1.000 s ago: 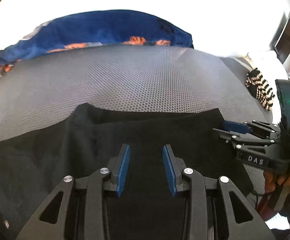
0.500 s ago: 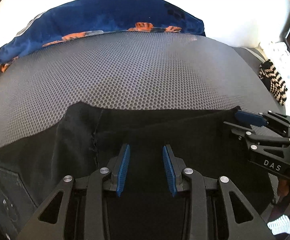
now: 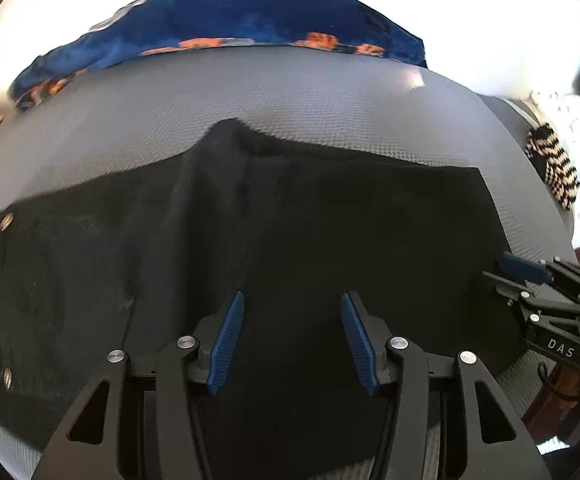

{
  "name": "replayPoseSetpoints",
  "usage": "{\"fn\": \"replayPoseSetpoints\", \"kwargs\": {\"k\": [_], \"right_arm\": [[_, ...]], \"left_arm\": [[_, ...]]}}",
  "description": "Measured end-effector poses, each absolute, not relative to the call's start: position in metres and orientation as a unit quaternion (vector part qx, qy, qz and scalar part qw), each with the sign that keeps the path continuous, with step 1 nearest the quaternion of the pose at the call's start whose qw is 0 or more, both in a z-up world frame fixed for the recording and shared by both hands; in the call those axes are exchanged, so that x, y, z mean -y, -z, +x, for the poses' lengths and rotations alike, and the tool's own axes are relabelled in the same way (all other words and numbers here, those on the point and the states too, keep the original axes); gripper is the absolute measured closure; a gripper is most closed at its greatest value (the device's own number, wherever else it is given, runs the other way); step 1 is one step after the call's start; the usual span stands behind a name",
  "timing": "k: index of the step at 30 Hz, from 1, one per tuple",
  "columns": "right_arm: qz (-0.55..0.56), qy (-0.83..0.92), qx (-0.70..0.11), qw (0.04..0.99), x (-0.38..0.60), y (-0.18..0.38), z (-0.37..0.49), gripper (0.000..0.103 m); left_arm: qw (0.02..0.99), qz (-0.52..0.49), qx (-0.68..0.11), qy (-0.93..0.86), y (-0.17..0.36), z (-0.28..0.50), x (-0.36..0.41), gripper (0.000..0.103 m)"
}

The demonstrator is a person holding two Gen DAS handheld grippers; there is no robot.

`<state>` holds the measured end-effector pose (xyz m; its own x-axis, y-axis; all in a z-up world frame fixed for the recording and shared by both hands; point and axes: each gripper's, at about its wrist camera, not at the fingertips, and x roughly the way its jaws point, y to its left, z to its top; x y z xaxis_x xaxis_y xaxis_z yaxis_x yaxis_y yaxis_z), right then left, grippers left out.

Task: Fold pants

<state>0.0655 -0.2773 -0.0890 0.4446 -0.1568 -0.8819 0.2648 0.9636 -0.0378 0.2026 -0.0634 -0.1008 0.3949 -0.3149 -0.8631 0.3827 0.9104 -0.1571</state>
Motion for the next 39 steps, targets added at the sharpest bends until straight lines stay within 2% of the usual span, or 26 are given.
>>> {"fn": "replayPoseSetpoints", "kwargs": {"k": [9,21,26,29,39], "right_arm": [[0.062,0.094,-0.521,0.846,0.238,0.091,0.055,0.056],[0.029,0.012,-0.537,0.843,0.16,0.099,0.08,0.056],[0.052,-0.03,-0.546,0.836,0.143,0.098,0.091,0.056],[0.05,-0.046,-0.541,0.838,0.13,0.092,0.094,0.052],[0.071,-0.024,-0.525,0.848,0.138,0.076,0.103,0.048]], "left_arm": [[0.862,0.004,-0.487,0.144,0.079,0.169,0.002,0.046],[0.857,-0.186,-0.479,0.049,0.067,0.145,-0.164,0.044],[0.826,-0.291,-0.482,0.023,0.081,0.145,-0.225,0.042],[0.801,-0.355,-0.481,0.013,0.096,0.145,-0.25,0.042],[0.727,-0.48,-0.49,0.034,0.146,0.156,-0.275,0.042]]}}
